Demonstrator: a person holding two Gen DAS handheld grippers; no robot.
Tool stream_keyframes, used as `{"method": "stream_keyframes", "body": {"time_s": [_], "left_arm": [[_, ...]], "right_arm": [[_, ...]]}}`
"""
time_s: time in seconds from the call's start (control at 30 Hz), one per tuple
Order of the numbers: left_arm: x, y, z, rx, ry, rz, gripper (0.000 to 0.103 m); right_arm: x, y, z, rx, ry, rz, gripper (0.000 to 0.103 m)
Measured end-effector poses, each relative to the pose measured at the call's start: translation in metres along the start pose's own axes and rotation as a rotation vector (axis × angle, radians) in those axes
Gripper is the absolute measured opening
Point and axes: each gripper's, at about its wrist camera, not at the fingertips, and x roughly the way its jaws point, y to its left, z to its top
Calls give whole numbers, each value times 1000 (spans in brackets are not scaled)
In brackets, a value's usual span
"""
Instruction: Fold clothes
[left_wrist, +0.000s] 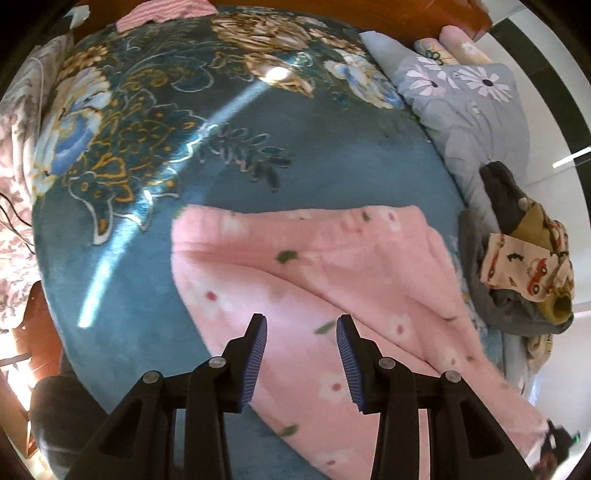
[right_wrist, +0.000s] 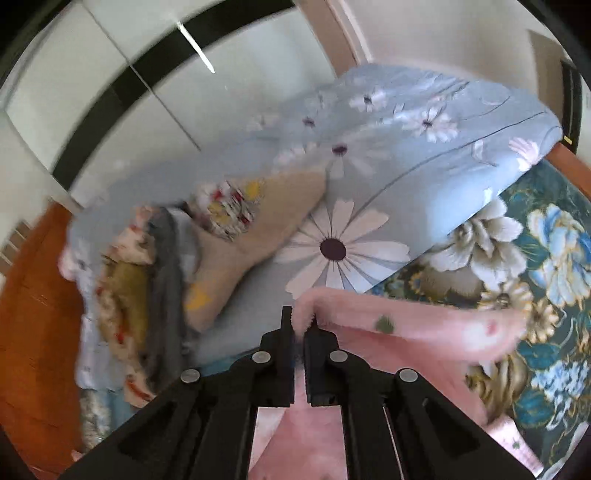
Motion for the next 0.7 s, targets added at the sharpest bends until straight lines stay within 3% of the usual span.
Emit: {"method": "stream_keyframes", "body": {"time_s": [0.1,0.23,0.27,0.33,0.5,0.6,0.7], "left_arm": [[-4,-3,-2,6,-12,-9,43],[-15,17,3,-40,-48,-7,43],[-18,24,4,-58,-56,-9,43],[-20,37,7,-88,-65,-10,43],[-7,66,6,-169,-43,-17,43],[2,71,7,-177,-31,-23,43],[12,74,9,-180,-19,-29,43]], "right_arm": [[50,6,-4,-8,63,-92,4],[74,-9,-21,63,132,-116,6],[74,-10,-24,57,132,-124,8],[70,-11,-28,31,130,-152,29],[32,15,-29,-114,33,-267,30],[14,71,-43,-282,-9,-174,31],[46,159,-97,-486,182,80,35]]}}
